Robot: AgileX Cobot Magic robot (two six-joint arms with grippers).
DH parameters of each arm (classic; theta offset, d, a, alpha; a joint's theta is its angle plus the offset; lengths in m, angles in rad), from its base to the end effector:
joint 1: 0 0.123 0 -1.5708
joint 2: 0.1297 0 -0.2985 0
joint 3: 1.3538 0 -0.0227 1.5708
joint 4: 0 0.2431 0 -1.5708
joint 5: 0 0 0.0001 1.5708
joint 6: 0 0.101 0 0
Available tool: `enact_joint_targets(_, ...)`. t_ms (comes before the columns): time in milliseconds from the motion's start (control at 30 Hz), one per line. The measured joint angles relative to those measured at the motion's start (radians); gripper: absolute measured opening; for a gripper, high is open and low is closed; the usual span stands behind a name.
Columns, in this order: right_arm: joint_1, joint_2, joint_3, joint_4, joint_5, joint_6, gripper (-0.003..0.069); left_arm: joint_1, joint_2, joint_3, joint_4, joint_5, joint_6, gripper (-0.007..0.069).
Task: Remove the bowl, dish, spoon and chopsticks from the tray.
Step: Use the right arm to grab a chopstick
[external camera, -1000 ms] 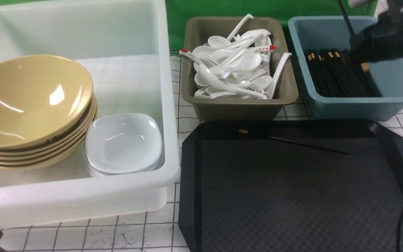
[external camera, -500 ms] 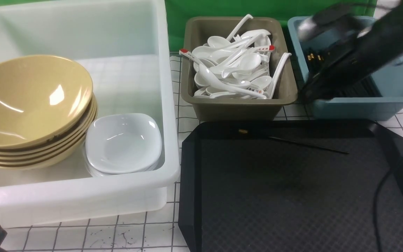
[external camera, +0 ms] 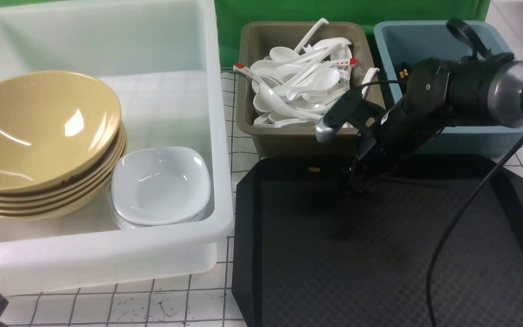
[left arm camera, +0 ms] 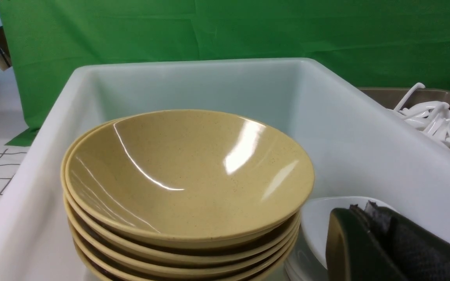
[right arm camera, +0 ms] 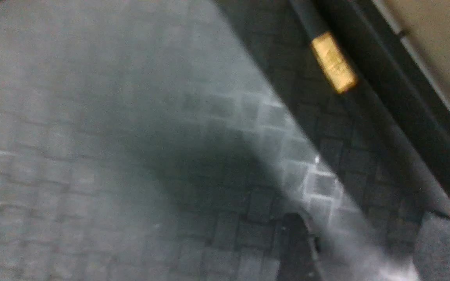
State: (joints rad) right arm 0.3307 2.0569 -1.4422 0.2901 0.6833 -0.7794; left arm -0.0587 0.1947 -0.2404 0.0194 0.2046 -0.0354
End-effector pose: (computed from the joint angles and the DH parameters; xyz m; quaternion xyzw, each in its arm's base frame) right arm 0.4015 0.1571 0.1717 -0.4332 0.8769 0.0677 0.1972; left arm 0.0557 -0.0029 0.2656 0.0141 0.7318 -0.0241 0.6809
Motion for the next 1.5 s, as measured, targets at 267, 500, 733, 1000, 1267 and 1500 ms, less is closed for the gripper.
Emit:
enact_joint_targets(267, 0.02, -0.005, -0.005, 0.0, 0.089, -0.014, 0.0188, 0.0, 0.0, 0.001, 0.0, 0.0, 0.0, -0.0013)
enact_joint_targets(500, 0.035, -0.101, 0.007, -0.012, 0.241, 0.006, 0.0038, 0.0, 0.0, 0.001, 0.0, -0.003, 0.0, -0.0013)
enact_joint_targets(733, -0.003, -0.496, 0.338, -0.011, -0.173, 0.078, 0.0038, 0.0, 0.007, -0.009, -0.014, 0.069, -0.012, -0.0013)
enact_joint_targets(1000, -0.016, -1.018, 0.739, -0.01, -0.365, 0.13, 0.0041, 0.0, 0.278, -0.241, -0.401, 0.512, 0.123, -0.0013)
enact_joint_targets(1267, -0.151, -1.308, 0.828, -0.011, -0.075, 0.231, 0.0042, -0.087, 0.795, -0.566, -0.906, 0.673, 0.6, -0.0013)
enact_joint_targets(1500, -0.168, -1.316, 0.891, -0.013, -0.104, 0.234, 0.0042, -0.507, 1.134, -0.835, -0.603, 0.509, 0.381, -0.0013)
